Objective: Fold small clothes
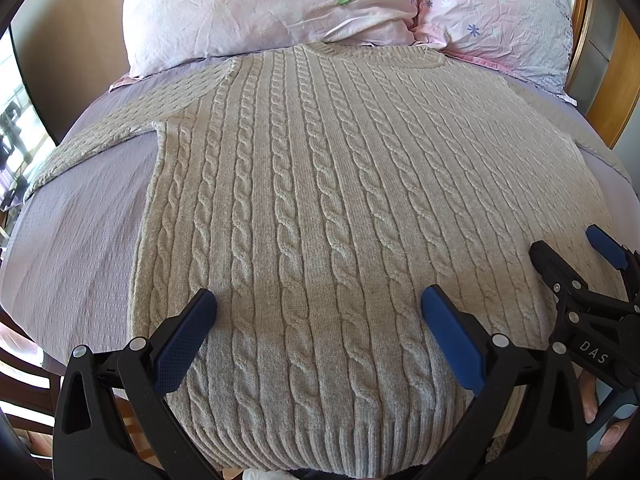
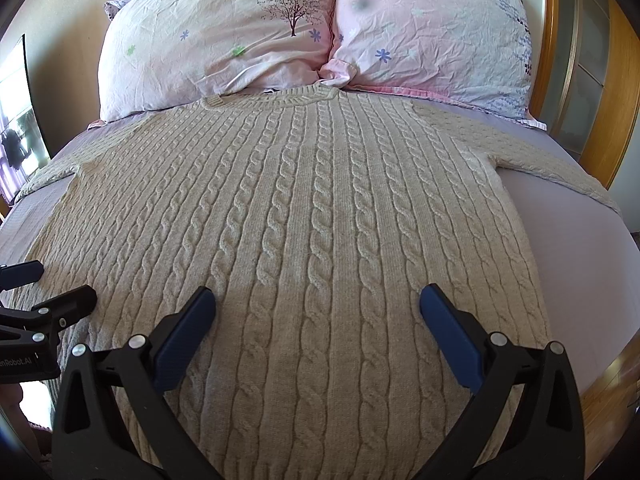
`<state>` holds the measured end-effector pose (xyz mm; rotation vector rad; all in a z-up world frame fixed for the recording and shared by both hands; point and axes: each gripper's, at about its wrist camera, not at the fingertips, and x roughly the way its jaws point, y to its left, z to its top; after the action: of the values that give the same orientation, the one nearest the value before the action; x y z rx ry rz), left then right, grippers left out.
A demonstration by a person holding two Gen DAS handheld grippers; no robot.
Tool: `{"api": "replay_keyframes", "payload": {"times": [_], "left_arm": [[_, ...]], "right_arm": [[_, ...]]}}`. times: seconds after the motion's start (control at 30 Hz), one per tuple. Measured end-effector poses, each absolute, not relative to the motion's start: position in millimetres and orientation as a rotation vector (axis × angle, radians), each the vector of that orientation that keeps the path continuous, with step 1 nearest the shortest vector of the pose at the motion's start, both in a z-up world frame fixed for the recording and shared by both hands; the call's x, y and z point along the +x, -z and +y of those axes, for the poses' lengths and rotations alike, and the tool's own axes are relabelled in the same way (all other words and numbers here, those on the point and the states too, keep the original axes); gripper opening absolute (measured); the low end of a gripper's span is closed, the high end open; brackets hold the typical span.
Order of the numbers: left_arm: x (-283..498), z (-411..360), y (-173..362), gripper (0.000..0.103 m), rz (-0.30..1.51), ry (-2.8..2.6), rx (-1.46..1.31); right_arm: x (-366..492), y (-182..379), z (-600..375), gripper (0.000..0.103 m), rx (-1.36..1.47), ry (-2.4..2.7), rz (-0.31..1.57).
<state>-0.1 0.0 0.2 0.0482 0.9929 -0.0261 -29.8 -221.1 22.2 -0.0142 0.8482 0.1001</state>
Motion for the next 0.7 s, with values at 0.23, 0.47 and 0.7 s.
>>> {"api": "replay_keyframes", "payload": {"times": [0.23, 0.47, 0.7], "left_arm": [[0.1, 0.0, -0.3, 0.102, 0.991, 0.026, 0.048], [0.0, 0.0, -0.4, 0.102, 0.989, 0.026, 0.048], [0.3, 0.0, -0.5, 0.102, 0.988, 0.026, 0.049]], "right_arm": [[-30.4, -22.8, -221.3, 0.101, -0.014, -0.1, 0.846], [-30.9, -23.3, -221.5, 0.101, -0.014, -0.1, 0.845], [-31.2, -23.6, -221.8, 0.101, -0.014, -0.1, 0.844]]}}
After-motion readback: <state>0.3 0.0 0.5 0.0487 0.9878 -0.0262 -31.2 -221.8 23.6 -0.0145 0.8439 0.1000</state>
